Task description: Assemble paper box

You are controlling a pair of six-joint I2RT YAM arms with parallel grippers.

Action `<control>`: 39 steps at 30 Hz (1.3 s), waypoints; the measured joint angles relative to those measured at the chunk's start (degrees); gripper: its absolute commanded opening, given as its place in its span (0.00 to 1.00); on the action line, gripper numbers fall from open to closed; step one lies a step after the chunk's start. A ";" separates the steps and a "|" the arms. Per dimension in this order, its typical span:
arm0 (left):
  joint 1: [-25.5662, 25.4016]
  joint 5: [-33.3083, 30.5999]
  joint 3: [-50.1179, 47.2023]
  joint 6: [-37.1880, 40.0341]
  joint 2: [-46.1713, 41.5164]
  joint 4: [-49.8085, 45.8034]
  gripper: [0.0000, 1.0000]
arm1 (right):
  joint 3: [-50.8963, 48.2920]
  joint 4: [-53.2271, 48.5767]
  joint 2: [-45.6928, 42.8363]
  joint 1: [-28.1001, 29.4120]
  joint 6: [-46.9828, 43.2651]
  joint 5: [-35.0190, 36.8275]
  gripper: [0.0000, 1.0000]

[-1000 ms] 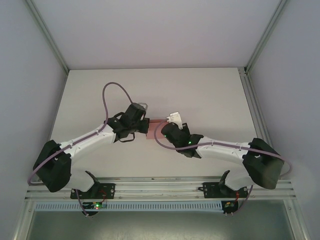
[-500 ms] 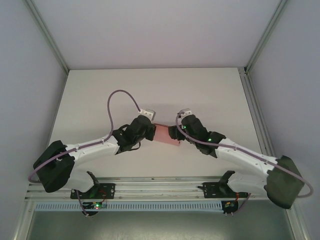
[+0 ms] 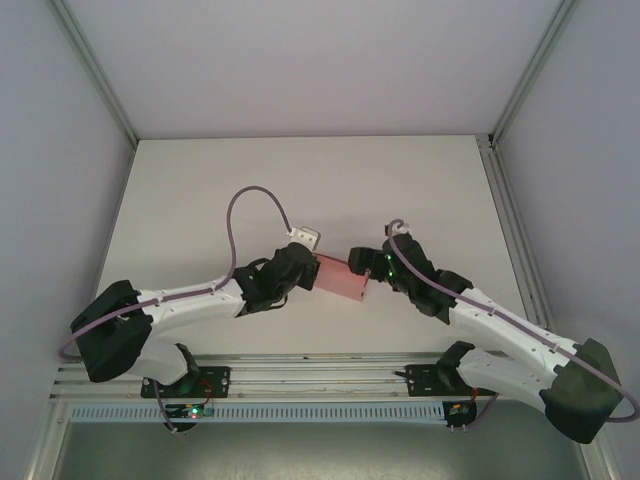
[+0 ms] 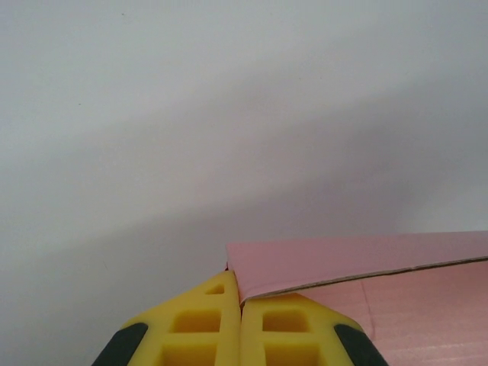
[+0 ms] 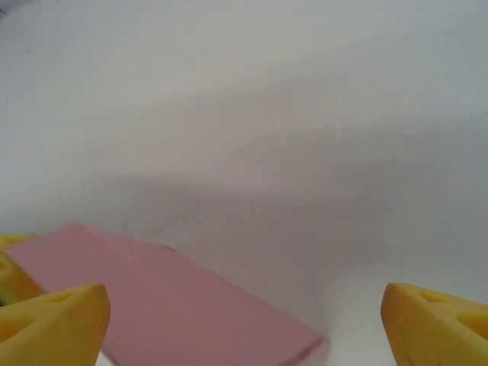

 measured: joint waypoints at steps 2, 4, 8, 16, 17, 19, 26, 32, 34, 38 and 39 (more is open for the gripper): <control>-0.61 -0.90 -0.72 -0.24 -0.02 0.52 0.00 | -2.29 2.05 -1.05 1.68 1.77 0.92 0.86; -1.11 -1.73 -1.51 -0.66 -0.44 0.92 0.00 | -3.96 4.26 -1.57 3.76 2.58 2.78 0.83; -1.40 -2.86 -2.58 -1.70 -0.59 2.03 0.05 | -6.01 8.46 -0.28 6.75 3.74 5.31 0.80; -1.38 -0.92 -2.89 -2.99 -2.21 -0.70 0.34 | -7.52 10.95 0.02 8.00 6.54 8.94 0.67; -1.36 0.04 -2.34 -3.10 -2.62 -2.40 0.38 | -7.91 11.37 -0.20 7.98 6.86 9.22 0.65; -1.36 1.92 -0.87 -3.28 -3.10 -6.12 0.50 | -8.31 12.00 -0.20 7.89 7.30 9.81 0.63; -1.33 11.39 6.23 -2.67 -3.30 -22.27 0.75 | -7.37 14.36 3.32 7.08 8.11 10.95 0.55; 1.38 21.31 8.20 -3.80 -3.82 -29.03 1.00 | -5.92 16.06 6.95 6.95 8.11 9.81 0.51; 3.37 24.52 8.74 -4.52 -4.24 -30.10 1.00 | -5.90 16.52 7.15 6.36 8.11 8.96 0.51; 5.75 29.53 10.05 -6.95 -4.85 -29.97 1.00 | -5.90 16.98 7.39 5.66 8.09 7.80 0.51; 6.23 30.71 10.16 -8.33 -4.87 -29.57 1.00 | -5.92 17.07 7.39 5.57 8.07 7.52 0.50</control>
